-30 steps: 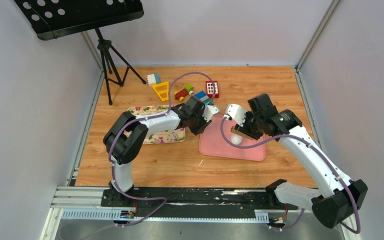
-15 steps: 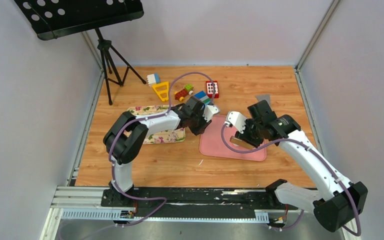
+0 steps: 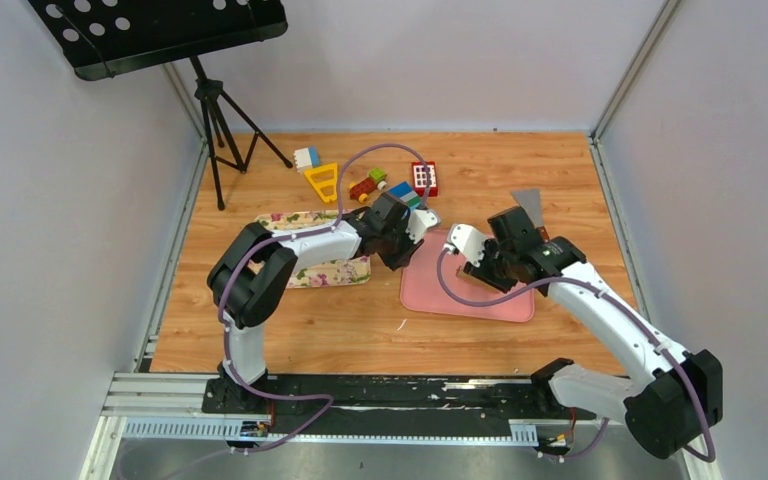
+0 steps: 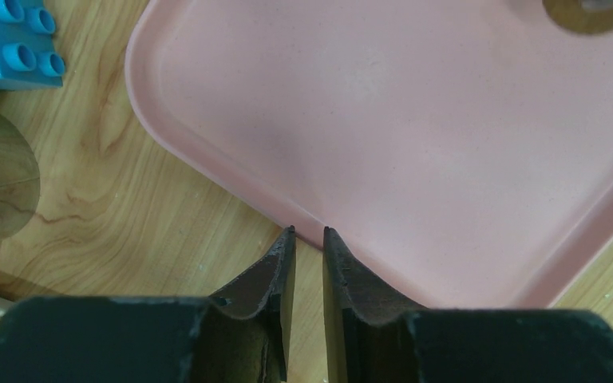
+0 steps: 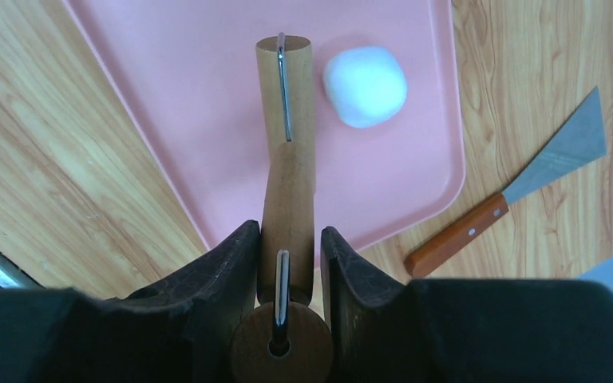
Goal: Roll out the dumpling wrappers from the dough
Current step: Flatten out the dough on the work surface.
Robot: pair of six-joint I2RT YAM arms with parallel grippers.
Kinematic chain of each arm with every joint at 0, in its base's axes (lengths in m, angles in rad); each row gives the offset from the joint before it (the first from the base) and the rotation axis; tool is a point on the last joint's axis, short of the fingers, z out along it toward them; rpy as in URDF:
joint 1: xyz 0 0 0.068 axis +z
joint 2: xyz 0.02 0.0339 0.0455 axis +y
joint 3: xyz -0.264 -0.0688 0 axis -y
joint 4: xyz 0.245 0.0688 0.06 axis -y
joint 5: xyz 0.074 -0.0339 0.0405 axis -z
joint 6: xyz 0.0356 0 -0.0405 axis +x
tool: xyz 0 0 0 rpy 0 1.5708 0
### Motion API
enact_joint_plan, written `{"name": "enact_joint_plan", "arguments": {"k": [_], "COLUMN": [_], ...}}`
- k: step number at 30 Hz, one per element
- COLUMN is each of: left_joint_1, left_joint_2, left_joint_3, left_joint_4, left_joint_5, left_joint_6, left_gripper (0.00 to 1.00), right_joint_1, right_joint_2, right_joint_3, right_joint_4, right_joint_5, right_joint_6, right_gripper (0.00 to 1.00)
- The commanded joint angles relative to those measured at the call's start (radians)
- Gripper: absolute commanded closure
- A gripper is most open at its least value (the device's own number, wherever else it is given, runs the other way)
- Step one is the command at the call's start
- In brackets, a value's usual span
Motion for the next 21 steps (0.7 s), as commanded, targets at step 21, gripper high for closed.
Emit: {"name": "enact_joint_plan", "arguments": {"k": [21], "left_joint_1": [-0.006], "left_joint_2": [0.019], "left_joint_3": [-0.022], "left_joint_4": [0.036], "left_joint_5": [0.04], "left_joint_6": [-0.032], "left_gripper": [0.76], "right_joint_1": [-0.266], "right_joint_2": [0.068], "right_joint_3": [0.229], "right_joint_4": [0.192], "right_joint_5": [-0.07], "right_joint_6": [0.196], "right_gripper": [1.0]}}
